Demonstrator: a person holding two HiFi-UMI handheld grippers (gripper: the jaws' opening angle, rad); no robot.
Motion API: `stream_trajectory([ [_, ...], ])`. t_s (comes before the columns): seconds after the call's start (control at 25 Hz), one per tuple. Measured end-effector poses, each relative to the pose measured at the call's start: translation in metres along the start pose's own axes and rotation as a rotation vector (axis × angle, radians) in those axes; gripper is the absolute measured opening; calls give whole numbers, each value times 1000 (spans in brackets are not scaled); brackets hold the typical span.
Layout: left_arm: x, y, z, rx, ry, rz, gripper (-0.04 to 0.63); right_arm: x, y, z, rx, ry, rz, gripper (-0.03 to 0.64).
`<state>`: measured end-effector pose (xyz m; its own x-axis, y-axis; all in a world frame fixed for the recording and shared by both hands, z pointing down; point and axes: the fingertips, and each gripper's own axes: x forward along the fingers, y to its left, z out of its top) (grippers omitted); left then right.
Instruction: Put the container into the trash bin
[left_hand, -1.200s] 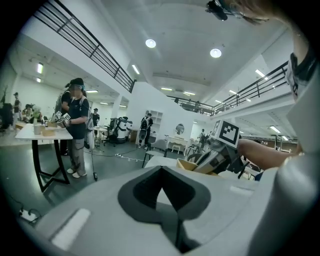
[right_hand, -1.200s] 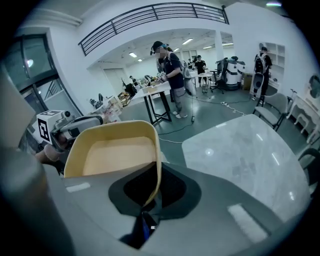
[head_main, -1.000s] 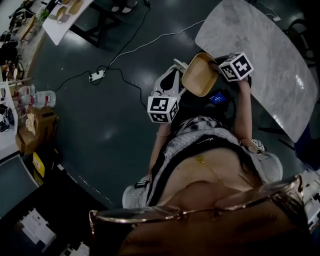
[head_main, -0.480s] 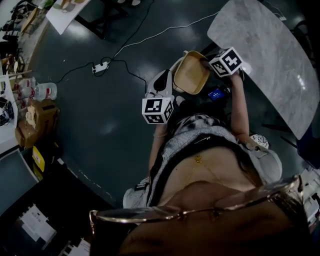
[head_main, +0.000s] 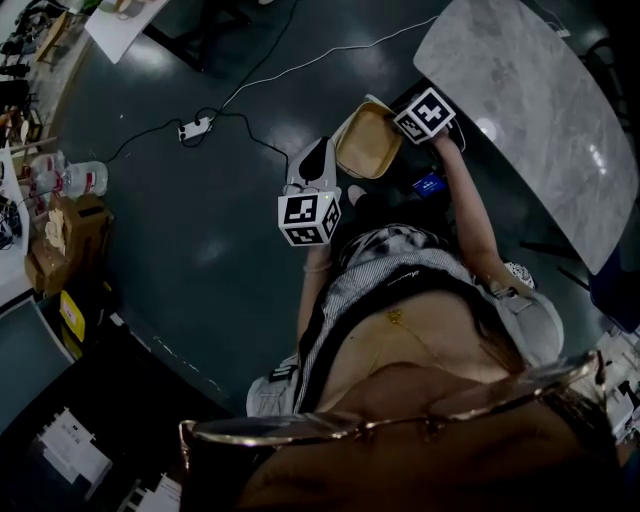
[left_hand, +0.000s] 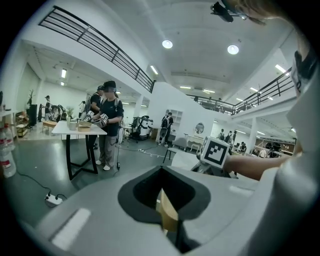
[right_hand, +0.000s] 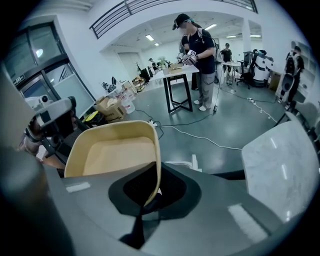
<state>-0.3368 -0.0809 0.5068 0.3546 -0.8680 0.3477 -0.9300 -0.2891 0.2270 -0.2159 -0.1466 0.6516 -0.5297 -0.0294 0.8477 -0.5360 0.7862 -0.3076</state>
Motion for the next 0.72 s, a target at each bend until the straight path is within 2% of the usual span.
stream_trajectory([
  [0.32, -7, 12, -14, -10, 29, 35, 0, 61, -23, -18, 61, 17, 0, 34],
  [0.72, -14, 26, -31, -56, 56, 81, 0, 140, -60, -58, 135, 73, -58, 34],
])
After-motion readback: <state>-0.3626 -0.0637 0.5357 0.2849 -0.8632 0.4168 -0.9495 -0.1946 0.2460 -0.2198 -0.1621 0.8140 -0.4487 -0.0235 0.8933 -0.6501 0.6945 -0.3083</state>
